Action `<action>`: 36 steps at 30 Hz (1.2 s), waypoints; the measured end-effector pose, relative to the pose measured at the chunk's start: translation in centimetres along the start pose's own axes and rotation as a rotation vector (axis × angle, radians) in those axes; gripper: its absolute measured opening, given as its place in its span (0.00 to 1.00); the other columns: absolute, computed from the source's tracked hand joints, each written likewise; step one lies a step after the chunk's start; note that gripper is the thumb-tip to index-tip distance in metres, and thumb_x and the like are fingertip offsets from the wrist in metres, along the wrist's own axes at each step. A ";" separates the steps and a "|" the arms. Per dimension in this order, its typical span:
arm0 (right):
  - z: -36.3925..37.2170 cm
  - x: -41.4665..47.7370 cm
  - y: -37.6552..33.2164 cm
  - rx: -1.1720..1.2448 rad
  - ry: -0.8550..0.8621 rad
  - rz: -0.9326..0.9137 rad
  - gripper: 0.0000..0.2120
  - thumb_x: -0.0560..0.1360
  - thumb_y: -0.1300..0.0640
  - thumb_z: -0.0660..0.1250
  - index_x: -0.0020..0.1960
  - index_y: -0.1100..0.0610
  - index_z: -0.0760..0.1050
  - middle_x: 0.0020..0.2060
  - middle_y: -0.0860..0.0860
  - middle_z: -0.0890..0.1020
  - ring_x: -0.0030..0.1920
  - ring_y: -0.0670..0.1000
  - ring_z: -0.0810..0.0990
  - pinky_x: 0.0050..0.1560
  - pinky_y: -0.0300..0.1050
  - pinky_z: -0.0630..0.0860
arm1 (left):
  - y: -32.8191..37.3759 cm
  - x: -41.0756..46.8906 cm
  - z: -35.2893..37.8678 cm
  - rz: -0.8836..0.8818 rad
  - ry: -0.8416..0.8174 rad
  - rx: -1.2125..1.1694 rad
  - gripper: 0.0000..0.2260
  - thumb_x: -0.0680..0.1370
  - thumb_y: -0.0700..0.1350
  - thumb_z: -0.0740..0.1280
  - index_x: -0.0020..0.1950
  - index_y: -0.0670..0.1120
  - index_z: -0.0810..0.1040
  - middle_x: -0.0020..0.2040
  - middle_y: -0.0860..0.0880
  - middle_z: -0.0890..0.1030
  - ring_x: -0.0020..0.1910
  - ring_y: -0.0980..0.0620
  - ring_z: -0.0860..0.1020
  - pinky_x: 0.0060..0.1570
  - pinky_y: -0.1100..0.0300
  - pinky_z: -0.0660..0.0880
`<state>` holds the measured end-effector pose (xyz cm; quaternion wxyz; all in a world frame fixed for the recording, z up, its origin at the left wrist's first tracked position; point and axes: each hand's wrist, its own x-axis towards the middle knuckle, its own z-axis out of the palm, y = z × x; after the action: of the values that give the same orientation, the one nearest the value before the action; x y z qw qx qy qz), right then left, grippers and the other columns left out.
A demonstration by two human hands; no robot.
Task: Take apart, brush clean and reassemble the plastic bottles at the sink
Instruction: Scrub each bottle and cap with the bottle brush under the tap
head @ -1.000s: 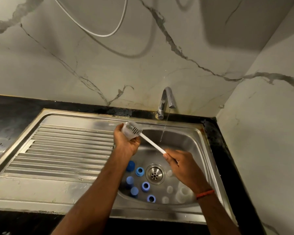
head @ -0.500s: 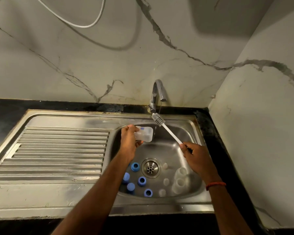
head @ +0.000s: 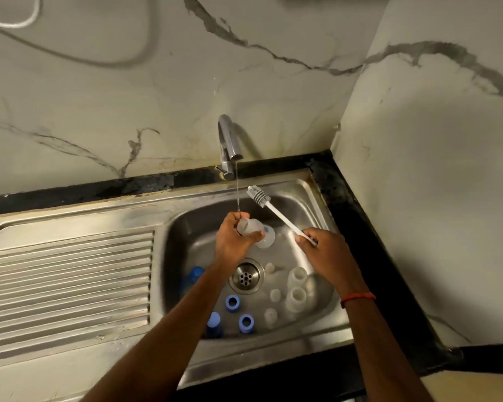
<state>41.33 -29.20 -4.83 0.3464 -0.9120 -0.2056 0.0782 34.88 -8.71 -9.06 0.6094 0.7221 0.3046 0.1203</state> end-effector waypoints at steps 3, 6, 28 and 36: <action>0.3 0.4 0.2 0.040 0.008 0.015 0.11 0.78 0.49 0.68 0.40 0.54 0.78 0.29 0.47 0.79 0.33 0.47 0.78 0.37 0.47 0.76 | -1.2 0.9 2.1 -0.013 -0.044 0.060 0.24 0.67 0.42 0.82 0.57 0.53 0.75 0.52 0.54 0.79 0.51 0.55 0.80 0.43 0.65 0.78; 0.6 0.7 0.9 0.055 0.001 0.050 0.11 0.79 0.48 0.66 0.44 0.54 0.80 0.33 0.47 0.81 0.36 0.46 0.80 0.41 0.48 0.78 | -2.6 2.2 4.6 0.007 -0.091 0.170 0.25 0.66 0.44 0.83 0.58 0.53 0.76 0.51 0.55 0.80 0.50 0.55 0.80 0.49 0.59 0.79; 0.5 -1.2 5.2 0.118 -0.029 0.201 0.08 0.79 0.48 0.67 0.51 0.51 0.81 0.37 0.45 0.83 0.40 0.40 0.81 0.43 0.38 0.79 | -10.7 5.1 12.7 0.024 -0.360 0.454 0.26 0.66 0.41 0.82 0.61 0.50 0.76 0.57 0.50 0.81 0.54 0.50 0.79 0.54 0.53 0.78; 1.2 -0.5 4.1 0.088 -0.041 0.171 0.08 0.79 0.46 0.66 0.53 0.48 0.81 0.37 0.39 0.82 0.42 0.36 0.81 0.43 0.31 0.77 | -11.0 6.2 11.0 0.132 -0.497 0.628 0.37 0.64 0.55 0.82 0.68 0.54 0.69 0.62 0.48 0.79 0.61 0.46 0.76 0.56 0.49 0.78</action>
<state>41.92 -31.50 -8.45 0.3737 -0.9083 -0.1304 0.1352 42.54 -13.13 -23.32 0.4052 0.8982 0.1229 -0.1178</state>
